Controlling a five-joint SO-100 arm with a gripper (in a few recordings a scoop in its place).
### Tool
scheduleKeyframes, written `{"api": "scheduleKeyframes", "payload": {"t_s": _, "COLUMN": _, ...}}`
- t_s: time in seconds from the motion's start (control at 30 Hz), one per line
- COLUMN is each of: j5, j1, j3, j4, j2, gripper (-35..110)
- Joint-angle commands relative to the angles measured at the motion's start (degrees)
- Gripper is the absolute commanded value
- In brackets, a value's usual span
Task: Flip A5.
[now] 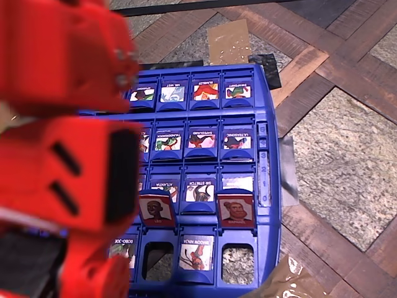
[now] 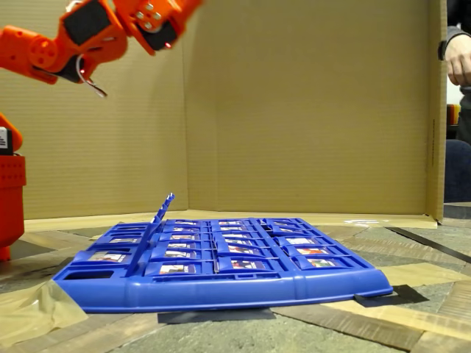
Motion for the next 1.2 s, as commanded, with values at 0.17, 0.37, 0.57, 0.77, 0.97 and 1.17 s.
{"api": "scheduleKeyframes", "payload": {"t_s": 0.17, "j5": -2.46, "j1": 6.42, "j3": -11.69, "j4": 19.95, "j2": -10.9, "gripper": 0}}
{"api": "scheduleKeyframes", "payload": {"t_s": 0.37, "j5": -3.96, "j1": 9.05, "j3": -15.47, "j4": 35.6, "j2": -15.29, "gripper": 0}}
{"api": "scheduleKeyframes", "payload": {"t_s": 0.57, "j5": -5.27, "j1": 9.67, "j3": -17.14, "j4": 48.08, "j2": -17.4, "gripper": 0}}
{"api": "scheduleKeyframes", "payload": {"t_s": 0.77, "j5": -5.62, "j1": 9.84, "j3": -19.51, "j4": 61.79, "j2": -18.46, "gripper": 0}}
{"api": "scheduleKeyframes", "payload": {"t_s": 0.97, "j5": -5.71, "j1": 10.55, "j3": -21.71, "j4": 73.21, "j2": -20.48, "gripper": 0}}
{"api": "scheduleKeyframes", "payload": {"t_s": 1.17, "j5": -6.94, "j1": 11.6, "j3": -23.38, "j4": 81.3, "j2": -22.06, "gripper": 0}}
